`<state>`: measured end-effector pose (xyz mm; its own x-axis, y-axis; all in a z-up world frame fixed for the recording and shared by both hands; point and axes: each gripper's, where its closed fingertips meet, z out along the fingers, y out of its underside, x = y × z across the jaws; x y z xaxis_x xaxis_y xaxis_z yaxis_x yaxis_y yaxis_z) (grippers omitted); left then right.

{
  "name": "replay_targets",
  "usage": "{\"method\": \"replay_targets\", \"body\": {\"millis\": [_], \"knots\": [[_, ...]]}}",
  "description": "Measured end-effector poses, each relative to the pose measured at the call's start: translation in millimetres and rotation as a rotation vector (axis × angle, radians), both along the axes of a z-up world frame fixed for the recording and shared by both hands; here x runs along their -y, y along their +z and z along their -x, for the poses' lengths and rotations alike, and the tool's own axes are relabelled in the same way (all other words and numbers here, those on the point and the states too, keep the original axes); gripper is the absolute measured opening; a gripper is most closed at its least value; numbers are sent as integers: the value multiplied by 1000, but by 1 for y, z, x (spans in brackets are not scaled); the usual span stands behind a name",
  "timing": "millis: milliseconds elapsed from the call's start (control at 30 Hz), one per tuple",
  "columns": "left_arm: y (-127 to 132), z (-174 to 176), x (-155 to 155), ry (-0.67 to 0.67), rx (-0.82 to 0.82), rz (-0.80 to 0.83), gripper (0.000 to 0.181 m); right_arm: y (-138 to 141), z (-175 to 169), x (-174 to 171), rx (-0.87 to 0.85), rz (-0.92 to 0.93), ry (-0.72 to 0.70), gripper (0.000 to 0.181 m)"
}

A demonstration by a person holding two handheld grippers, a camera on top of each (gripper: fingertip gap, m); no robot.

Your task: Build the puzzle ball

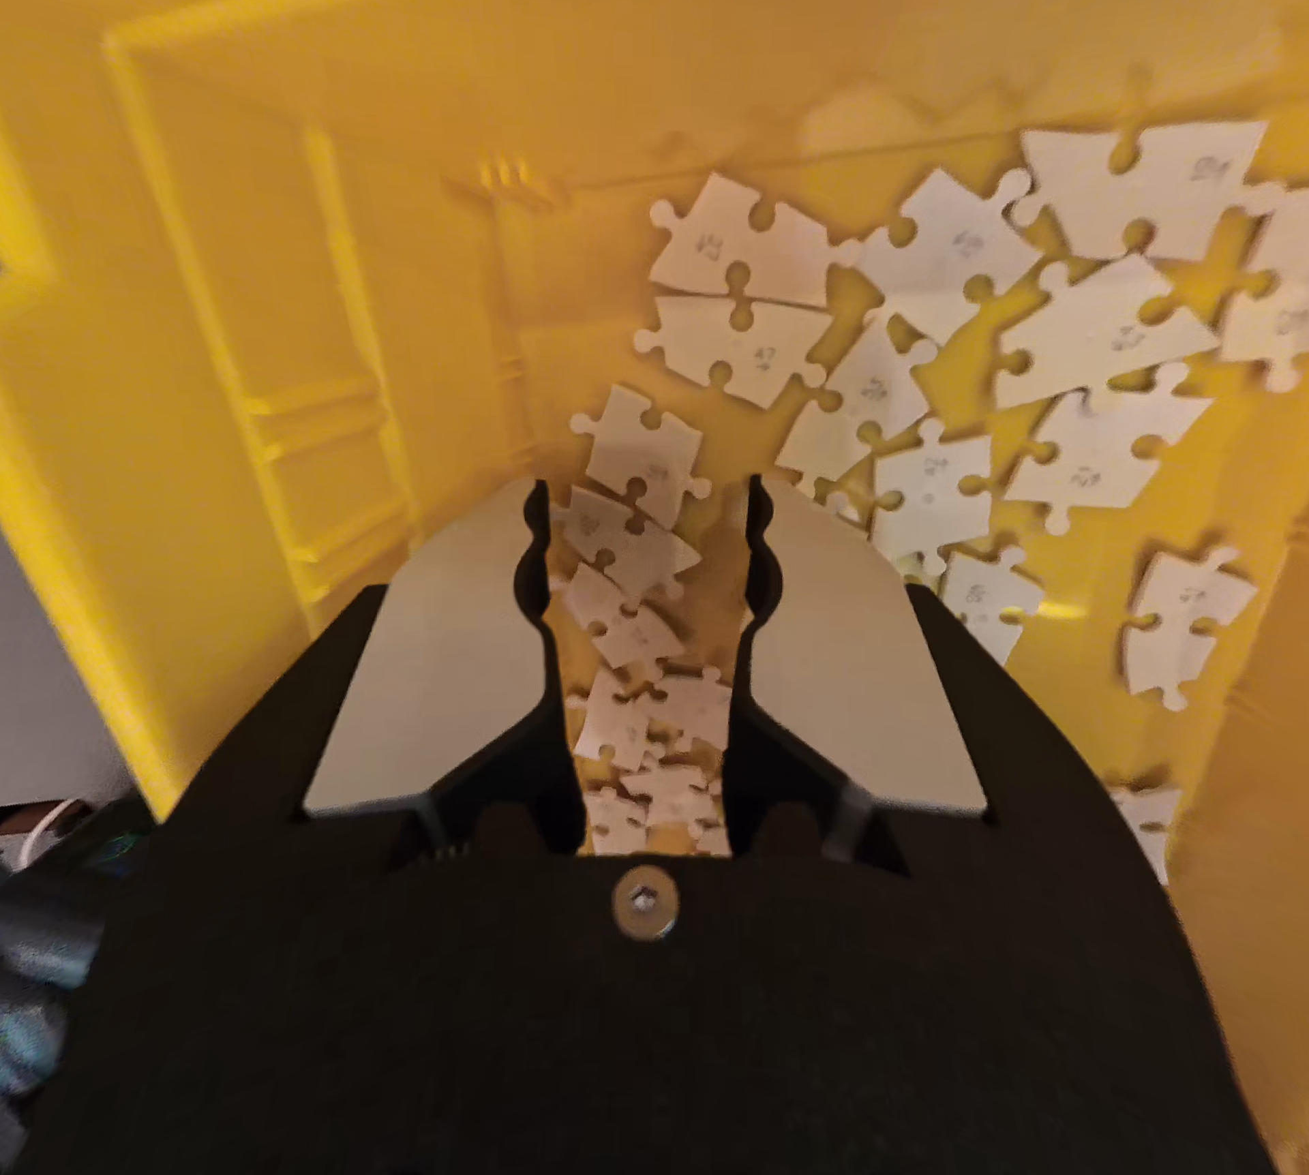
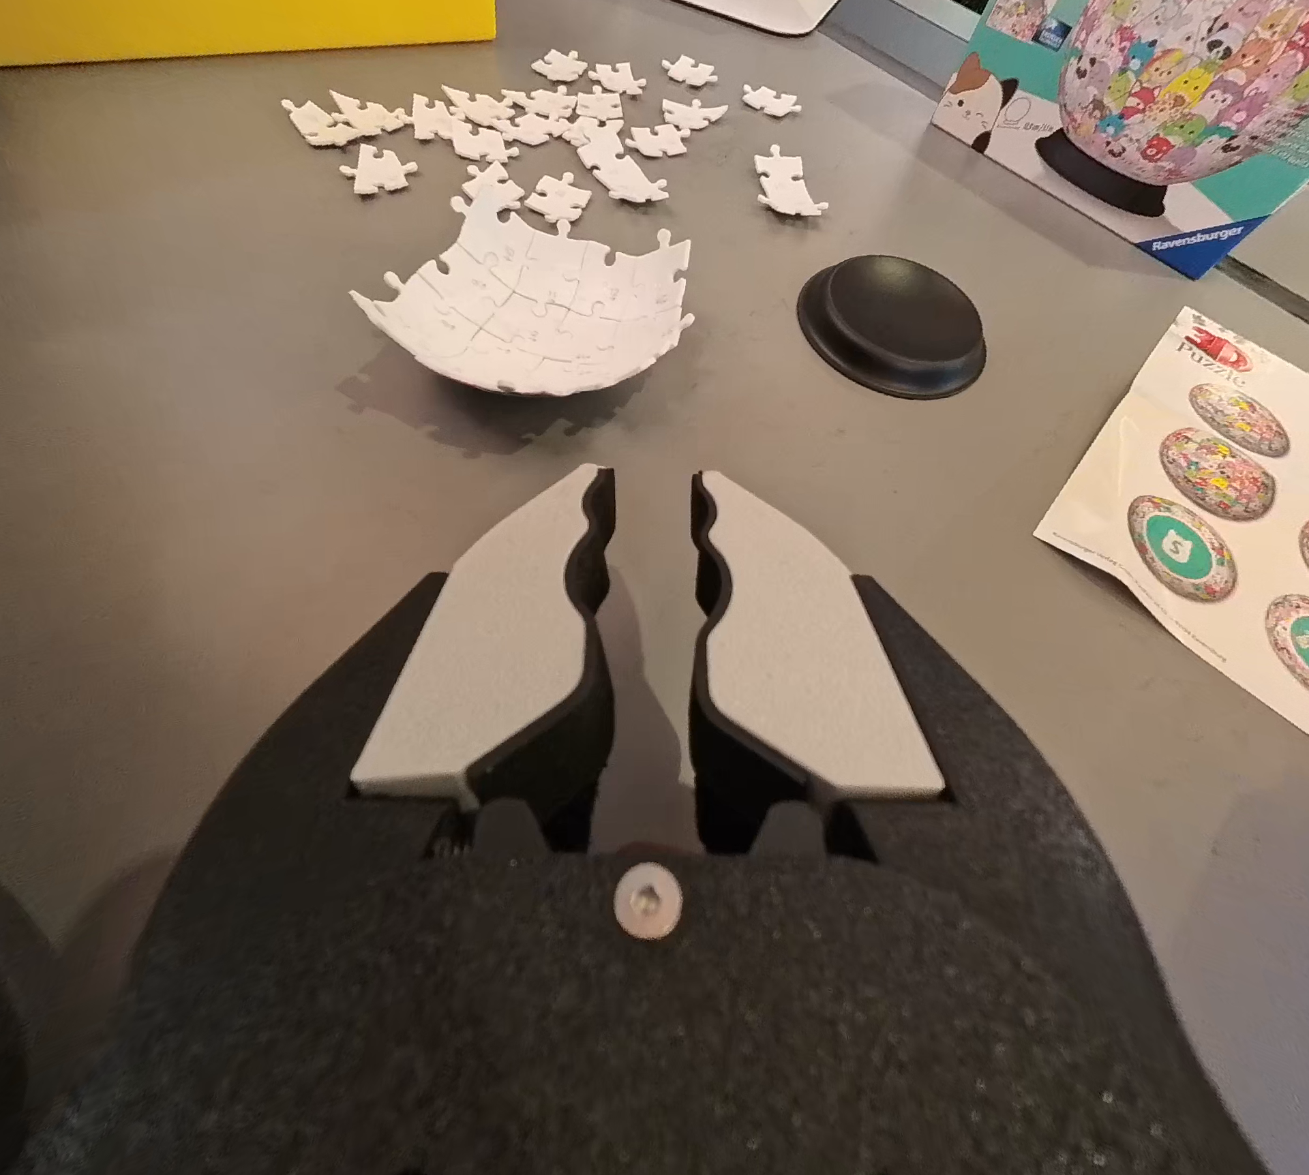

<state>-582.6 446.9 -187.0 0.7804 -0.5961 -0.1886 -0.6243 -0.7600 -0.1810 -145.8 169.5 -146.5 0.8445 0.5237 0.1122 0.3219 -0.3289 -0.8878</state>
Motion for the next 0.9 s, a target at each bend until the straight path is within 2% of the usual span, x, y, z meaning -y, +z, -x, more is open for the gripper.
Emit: {"method": "replay_targets", "body": {"millis": [100, 167, 333, 400, 600, 733, 900], "knots": [[-2, -3, 0, 25, 53, 8, 46, 0, 0, 0, -3, 6, 1, 20], [-3, -8, 4, 23, 98, 34, 33, 0, 0, 0, -6, 5, 0, 20], [-3, -9, 5, 17, 119, 25, 30, 0, 0, 1, -4, 3, 0, 20], [-3, -12, 9, -20, 109, 28, 16, 0, 0, 1, -3, 1, 1, 20], [-2, -18, 18, -71, 117, 8, 16, 0, 0, 1, -4, 0, 1, 20], [13, -23, 25, -119, 121, -28, 3, 0, 0, 1, -1, -1, 4, 19], [25, -22, 32, -156, 117, -40, 2, 0, 1, 1, 3, -1, 7, 19]]}}
